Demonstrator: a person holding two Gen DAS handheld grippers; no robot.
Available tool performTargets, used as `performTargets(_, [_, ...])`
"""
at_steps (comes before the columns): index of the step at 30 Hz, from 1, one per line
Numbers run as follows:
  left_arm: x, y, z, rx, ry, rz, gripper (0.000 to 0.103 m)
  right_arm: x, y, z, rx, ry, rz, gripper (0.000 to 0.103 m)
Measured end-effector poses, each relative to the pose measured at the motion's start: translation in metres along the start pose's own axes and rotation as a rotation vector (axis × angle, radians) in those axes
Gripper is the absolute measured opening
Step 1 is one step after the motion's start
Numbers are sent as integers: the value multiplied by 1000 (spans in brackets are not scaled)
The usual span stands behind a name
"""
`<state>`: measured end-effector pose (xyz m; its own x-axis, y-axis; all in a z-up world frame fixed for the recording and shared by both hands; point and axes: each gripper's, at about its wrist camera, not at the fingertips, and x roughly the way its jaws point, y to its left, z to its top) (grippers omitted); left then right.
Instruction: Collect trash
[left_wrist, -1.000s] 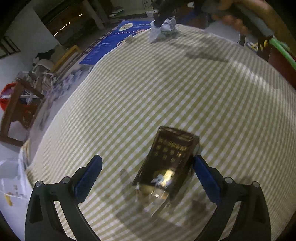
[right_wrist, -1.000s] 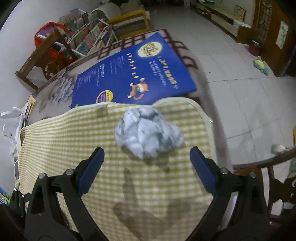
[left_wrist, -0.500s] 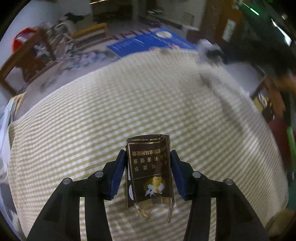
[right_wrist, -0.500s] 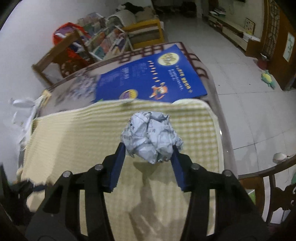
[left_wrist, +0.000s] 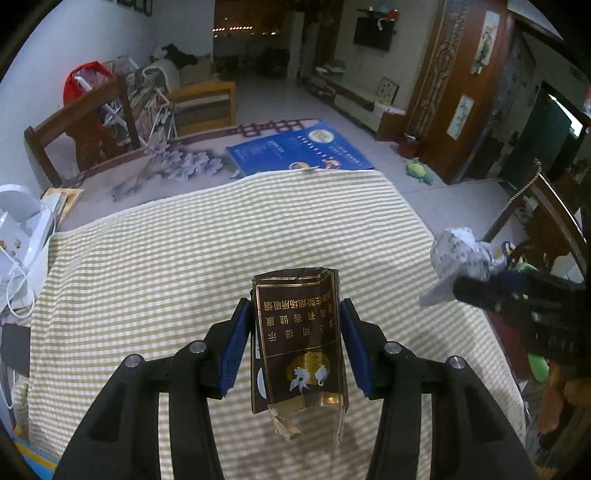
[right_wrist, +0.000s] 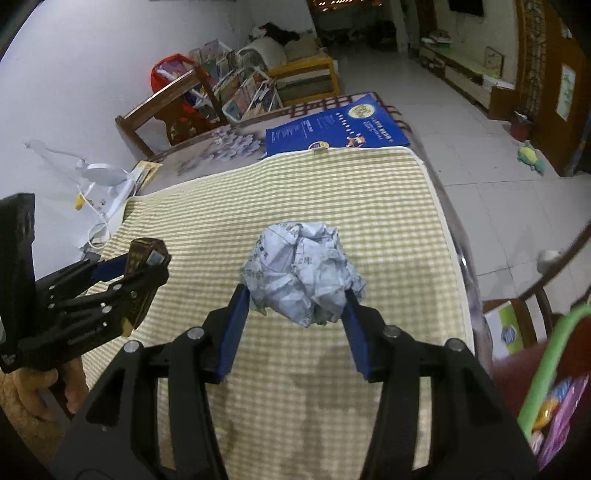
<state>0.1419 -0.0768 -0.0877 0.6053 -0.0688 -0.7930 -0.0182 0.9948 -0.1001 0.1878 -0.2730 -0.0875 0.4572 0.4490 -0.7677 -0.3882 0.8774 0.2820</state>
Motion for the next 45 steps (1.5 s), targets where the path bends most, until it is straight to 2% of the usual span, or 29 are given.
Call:
performTargets(6, [-20,-20,-1,29,-39,-37,46,-35,0,-25,25,-48,-53,49])
performTargets(15, [-32,-62,-17,104,-33,-112,46,-76,-16,-53,83,-109,-119,49])
performTargets(25, [-43,-92,-28,133,-21,-146,47,-92,-30,-74,125,-122,-142,49])
performTargets(37, [-43,-131,-29,169,-19,-175,46,-111,-67,-86,181,-142,-188,49])
performTargets(41, [-41,-144,-26,184,-23,-186,45,-119,-81,-88,197,-149,-201,49])
performTargets(44, [-37,-153,-24,191,-16,-194,35,-124,-92,-89,208,-152,-208,49])
performTargets(45, [-37,-153,-23,197,-17,-191,35,-126,-97,-90,212,-152,-211,49])
